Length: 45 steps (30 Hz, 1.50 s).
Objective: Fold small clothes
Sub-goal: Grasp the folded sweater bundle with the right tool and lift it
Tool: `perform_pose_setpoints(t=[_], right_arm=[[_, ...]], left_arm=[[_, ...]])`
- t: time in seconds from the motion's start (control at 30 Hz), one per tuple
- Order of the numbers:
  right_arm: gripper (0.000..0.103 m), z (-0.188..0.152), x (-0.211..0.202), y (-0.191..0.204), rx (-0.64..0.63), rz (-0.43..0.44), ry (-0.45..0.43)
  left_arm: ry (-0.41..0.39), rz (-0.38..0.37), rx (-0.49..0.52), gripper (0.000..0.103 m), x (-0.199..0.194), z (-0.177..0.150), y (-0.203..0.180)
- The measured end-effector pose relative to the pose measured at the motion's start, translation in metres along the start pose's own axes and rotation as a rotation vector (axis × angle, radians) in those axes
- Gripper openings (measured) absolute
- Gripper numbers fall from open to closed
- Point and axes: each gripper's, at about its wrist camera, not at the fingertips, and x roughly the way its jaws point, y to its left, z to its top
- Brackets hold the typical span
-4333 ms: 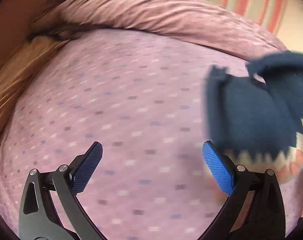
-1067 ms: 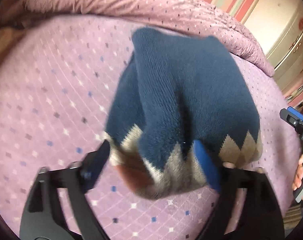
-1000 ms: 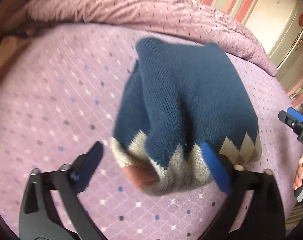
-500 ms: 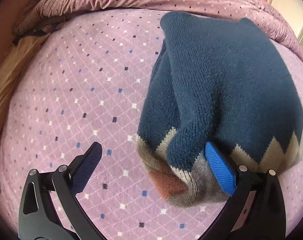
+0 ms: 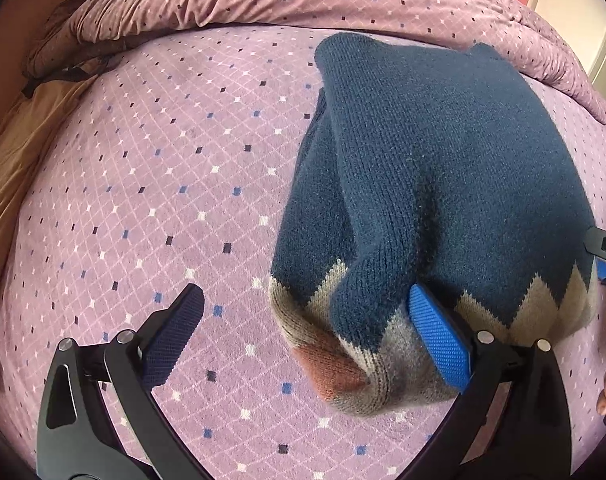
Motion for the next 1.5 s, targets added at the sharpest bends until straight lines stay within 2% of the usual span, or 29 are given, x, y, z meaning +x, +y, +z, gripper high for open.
perform_pose_setpoints(t=[0.17, 0.4, 0.6, 0.7, 0.77, 0.9, 0.97, 1.13, 1.27, 1.5], right_arm=[[0.101, -0.004, 0.019, -0.01, 0.072, 0.129, 0.033], [0.101, 0.0, 0.04, -0.009, 0.09, 0.208, 0.044], [0.101, 0.002, 0.052, 0.006, 0.015, 0.155, 0.044], [0.091, 0.001, 0.05, 0.008, -0.017, 0.125, 0.033], [0.088, 0.0, 0.049, 0.009, -0.036, 0.116, 0.032], [0.089, 0.006, 0.049, 0.012, -0.044, 0.107, 0.043], [0.089, 0.007, 0.049, 0.013, -0.043, 0.107, 0.048], [0.089, 0.01, 0.052, 0.015, -0.044, 0.098, 0.051], [0.089, 0.013, 0.053, 0.017, -0.047, 0.095, 0.058], [0.089, 0.017, 0.055, 0.016, -0.042, 0.099, 0.065]], left_arm=[[-0.001, -0.001, 0.001, 0.1, 0.0, 0.001, 0.001], [-0.004, -0.001, 0.0, 0.1, 0.002, 0.001, 0.0], [-0.002, -0.005, 0.003, 0.1, 0.004, 0.001, -0.001], [0.002, -0.018, -0.001, 0.1, 0.004, 0.002, 0.0], [0.011, -0.047, 0.001, 0.1, 0.003, 0.004, 0.003], [0.032, -0.191, -0.047, 0.1, 0.005, 0.011, 0.024], [0.06, -0.321, -0.104, 0.1, 0.015, 0.019, 0.042], [0.126, -0.544, -0.166, 0.1, 0.052, 0.029, 0.057], [0.18, -0.659, -0.222, 0.1, 0.082, 0.032, 0.059], [0.155, -0.83, -0.299, 0.1, 0.101, 0.031, 0.062]])
